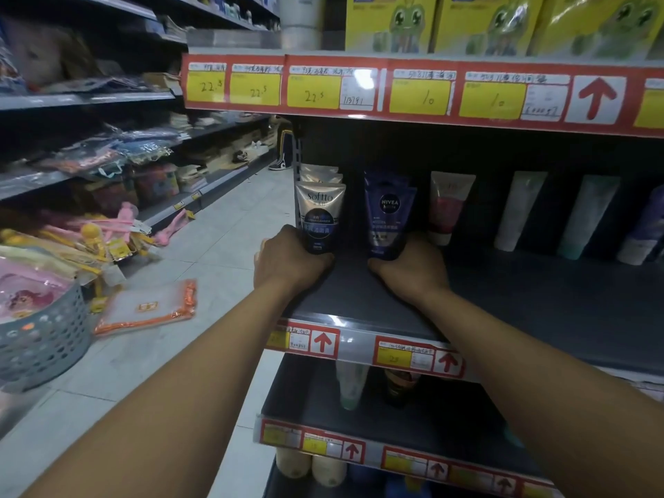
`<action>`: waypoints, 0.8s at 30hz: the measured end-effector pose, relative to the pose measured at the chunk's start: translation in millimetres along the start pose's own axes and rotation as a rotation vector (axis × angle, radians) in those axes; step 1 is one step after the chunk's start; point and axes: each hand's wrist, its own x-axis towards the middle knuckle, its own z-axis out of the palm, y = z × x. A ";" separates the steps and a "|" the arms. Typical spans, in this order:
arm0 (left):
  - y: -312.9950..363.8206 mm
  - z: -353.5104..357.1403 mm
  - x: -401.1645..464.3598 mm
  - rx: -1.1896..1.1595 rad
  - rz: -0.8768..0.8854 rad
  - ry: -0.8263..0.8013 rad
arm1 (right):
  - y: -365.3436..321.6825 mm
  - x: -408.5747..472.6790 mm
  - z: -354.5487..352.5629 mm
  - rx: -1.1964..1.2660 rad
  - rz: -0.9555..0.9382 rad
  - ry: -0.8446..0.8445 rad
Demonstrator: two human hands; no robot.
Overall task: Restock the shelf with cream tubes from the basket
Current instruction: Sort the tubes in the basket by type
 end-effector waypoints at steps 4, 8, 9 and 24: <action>-3.2 1.8 3.3 0.002 0.013 0.002 | 2.6 3.0 -0.3 -0.020 -0.018 0.003; -6.3 4.5 6.1 -0.002 0.031 0.013 | 5.7 6.2 2.0 -0.016 -0.034 0.005; -7.2 5.4 6.9 -0.003 0.035 0.016 | 6.2 7.1 2.1 -0.019 -0.041 0.003; -10.0 10.3 13.5 0.031 0.033 0.029 | 11.7 15.1 7.0 -0.046 -0.054 -0.009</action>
